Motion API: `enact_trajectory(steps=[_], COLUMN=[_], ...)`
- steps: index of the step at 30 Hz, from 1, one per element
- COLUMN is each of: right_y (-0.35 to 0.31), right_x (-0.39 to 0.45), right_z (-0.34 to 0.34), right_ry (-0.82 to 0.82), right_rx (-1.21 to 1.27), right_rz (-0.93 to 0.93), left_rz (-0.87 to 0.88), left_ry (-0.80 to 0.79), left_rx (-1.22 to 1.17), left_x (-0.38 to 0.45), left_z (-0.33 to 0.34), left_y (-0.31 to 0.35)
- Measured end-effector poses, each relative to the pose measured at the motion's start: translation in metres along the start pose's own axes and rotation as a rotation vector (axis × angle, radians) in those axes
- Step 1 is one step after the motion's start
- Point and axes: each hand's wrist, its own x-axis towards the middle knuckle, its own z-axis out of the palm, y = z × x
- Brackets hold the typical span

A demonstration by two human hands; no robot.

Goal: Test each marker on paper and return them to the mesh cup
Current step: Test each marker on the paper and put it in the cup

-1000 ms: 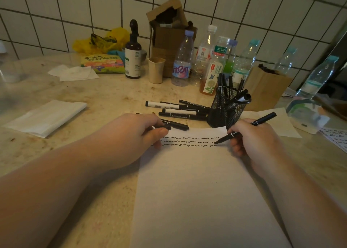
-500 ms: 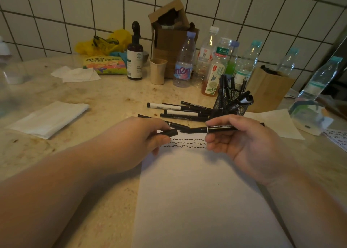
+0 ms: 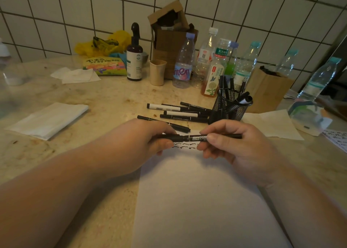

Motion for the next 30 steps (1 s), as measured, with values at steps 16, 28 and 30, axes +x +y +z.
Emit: enact_trajectory(steps=[16,28,30], right_y=[0.002,0.001,0.001], right_x=[-0.001,0.007,0.009], right_z=[-0.001,-0.03,-0.032], right_ry=[-0.096,0.532,0.601], right_rx=[-0.029,0.009,-0.04], right_rz=[-0.016,-0.272,-0.323], left_rz=[-0.057,-0.101,-0.097], left_ry=[-0.045,0.102,0.074], left_rx=[-0.076,-0.124,-0.096], left_x=[-0.004,0.001,0.0], left_z=[-0.002,0.002,0.002], left_y=[0.012,-0.002,-0.001])
